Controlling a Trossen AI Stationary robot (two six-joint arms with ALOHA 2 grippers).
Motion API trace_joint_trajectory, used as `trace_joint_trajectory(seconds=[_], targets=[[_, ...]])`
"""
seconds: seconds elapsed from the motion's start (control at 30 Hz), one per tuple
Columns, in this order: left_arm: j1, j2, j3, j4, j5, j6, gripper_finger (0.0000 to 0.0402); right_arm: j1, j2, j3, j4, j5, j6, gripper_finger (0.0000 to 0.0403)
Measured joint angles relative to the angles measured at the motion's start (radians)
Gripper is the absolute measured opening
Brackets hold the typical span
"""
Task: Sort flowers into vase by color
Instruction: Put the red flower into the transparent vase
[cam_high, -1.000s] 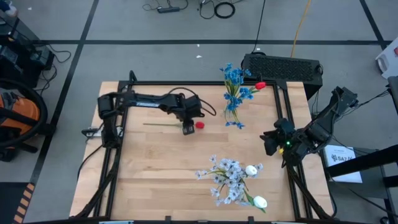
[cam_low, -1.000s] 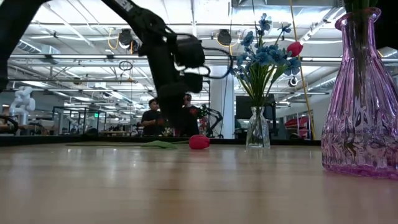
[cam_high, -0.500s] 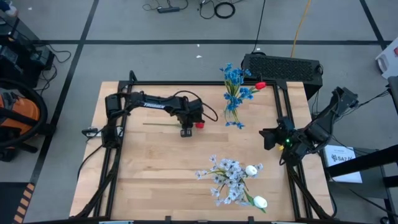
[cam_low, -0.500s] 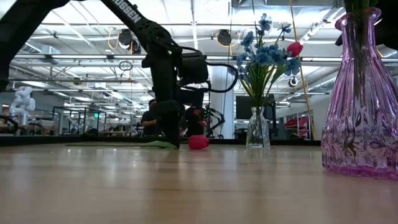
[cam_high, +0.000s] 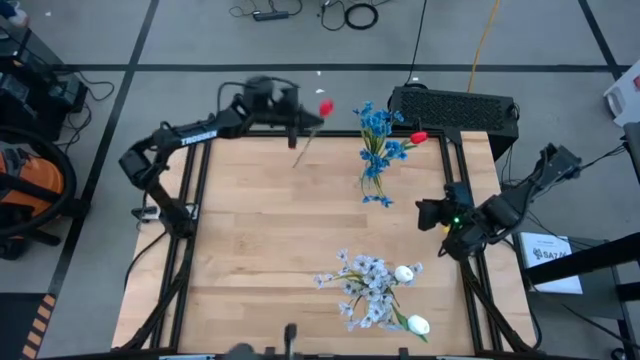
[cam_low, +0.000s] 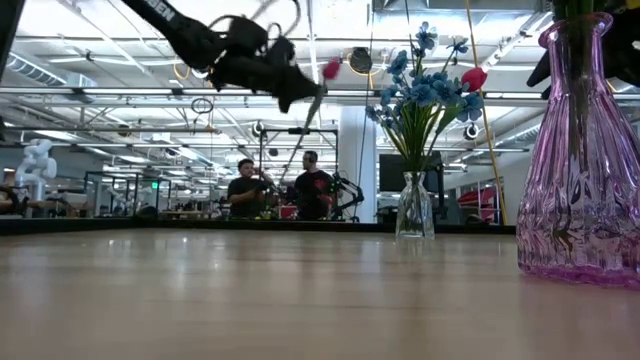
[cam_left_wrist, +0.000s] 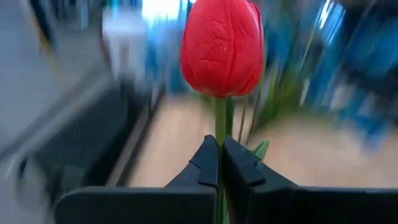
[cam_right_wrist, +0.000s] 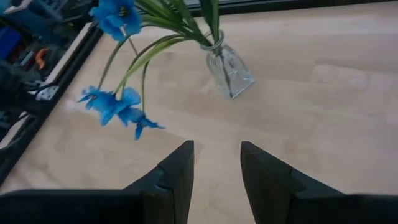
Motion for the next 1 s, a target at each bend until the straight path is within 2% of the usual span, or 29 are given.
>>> trace_joint_trajectory(seconds=[0.1,0.23,0.33,0.43,0.6,0.73,1.0], targets=[[0.053,0.003,-0.028,0.340,0.102,-0.206,0.0004,-0.025,0.018,0.000,0.000,0.000,0.000,0.0123],[0.050,0.033,-0.056,0.760,0.102,-0.440,0.0004,-0.051,0.039,0.000,0.000,0.000,0.001,0.0123],[0.020,0.073,-0.055,0.949,0.065,-0.535,0.0004,-0.064,0.041,0.000,0.001,0.000,0.027,0.0123],[-0.018,0.104,-0.056,1.036,-0.025,-0.563,0.0011,-0.064,0.035,0.000,0.000,0.000,0.037,0.0123],[-0.085,0.174,-0.043,1.107,-0.164,-0.523,0.0013,-0.064,0.014,0.000,-0.001,0.000,0.037,0.0123],[-0.121,0.246,0.003,1.196,-0.188,-0.551,0.0014,-0.064,-0.001,0.000,-0.002,0.000,0.037,0.0123],[-0.156,0.305,0.081,1.200,-0.191,-0.547,0.0016,-0.063,-0.012,0.000,-0.002,0.000,0.023,0.0123]])
